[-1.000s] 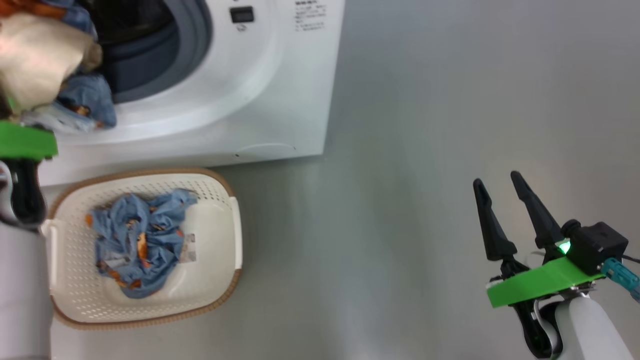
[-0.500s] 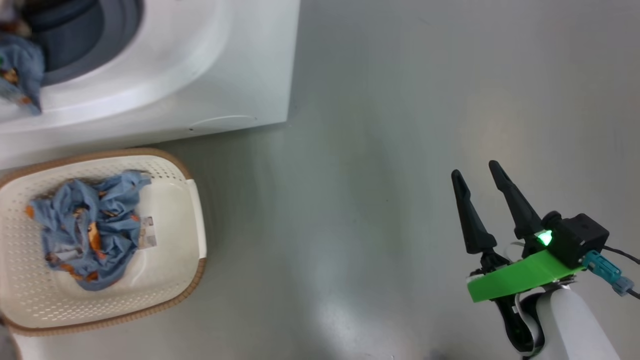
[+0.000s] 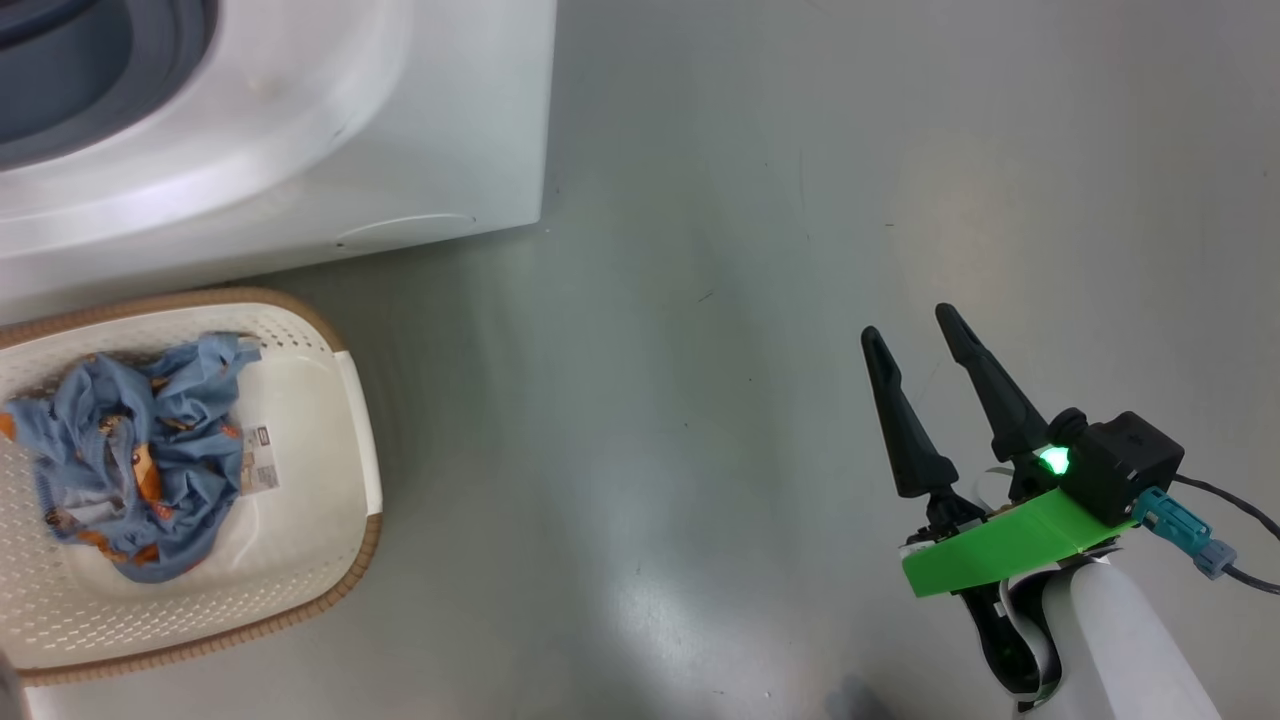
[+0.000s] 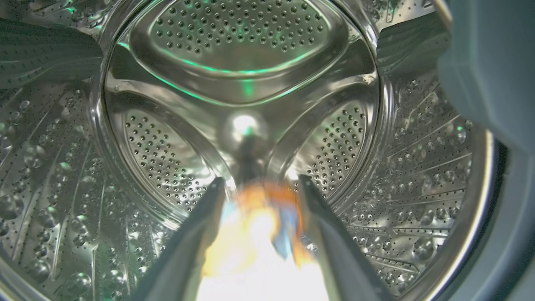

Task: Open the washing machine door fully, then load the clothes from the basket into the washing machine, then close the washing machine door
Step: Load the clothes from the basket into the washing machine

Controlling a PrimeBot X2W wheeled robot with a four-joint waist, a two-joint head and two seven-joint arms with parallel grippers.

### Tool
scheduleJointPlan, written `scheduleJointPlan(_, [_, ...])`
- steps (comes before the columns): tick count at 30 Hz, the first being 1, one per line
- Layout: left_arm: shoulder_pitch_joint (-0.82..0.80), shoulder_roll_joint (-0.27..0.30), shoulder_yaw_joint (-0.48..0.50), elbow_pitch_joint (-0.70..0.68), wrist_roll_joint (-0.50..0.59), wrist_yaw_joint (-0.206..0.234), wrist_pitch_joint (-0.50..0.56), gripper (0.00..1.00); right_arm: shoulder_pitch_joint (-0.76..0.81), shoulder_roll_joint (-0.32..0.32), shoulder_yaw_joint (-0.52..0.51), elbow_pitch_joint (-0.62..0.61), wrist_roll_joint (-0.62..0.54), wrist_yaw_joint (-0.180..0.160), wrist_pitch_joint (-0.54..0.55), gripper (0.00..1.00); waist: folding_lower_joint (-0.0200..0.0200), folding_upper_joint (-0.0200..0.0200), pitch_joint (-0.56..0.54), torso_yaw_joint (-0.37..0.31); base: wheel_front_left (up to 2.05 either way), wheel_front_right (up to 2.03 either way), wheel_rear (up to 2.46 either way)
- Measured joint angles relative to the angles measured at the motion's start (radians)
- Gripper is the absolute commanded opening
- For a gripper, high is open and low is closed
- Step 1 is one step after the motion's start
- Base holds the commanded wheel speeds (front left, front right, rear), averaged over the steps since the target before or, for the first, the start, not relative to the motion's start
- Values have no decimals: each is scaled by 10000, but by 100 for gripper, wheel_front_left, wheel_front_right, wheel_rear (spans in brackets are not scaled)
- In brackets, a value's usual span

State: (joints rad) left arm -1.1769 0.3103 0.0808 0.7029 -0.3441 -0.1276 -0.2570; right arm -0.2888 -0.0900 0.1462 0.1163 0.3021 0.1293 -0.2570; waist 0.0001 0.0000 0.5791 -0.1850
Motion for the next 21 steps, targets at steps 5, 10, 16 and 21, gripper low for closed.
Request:
scheduleJointPlan(5, [99, -13, -4, 153, 267, 0, 0, 100, -1, -2, -2, 6, 0, -2, 0, 100, -1, 0, -8, 60, 0, 0, 0])
scheduleJointPlan(10, [417, -111, 100, 221, 351, 0, 0, 100, -3, -36, 8, 31, 0, -2, 0, 100, 0, 0, -100, 143, 0, 0, 0])
scheduleJointPlan(16, [1076, -389, 67, 249, 345, 0, 2, 100, -1, -98, 8, 79, 0, -2, 0, 100, 0, 0, -306, 258, 0, 0, 0])
scheduleJointPlan(21, [2015, -673, -54, 150, 324, 0, 2, 100, 23, -215, -13, 144, 0, -2, 0, 100, 0, 0, -612, 397, 0, 0, 0])
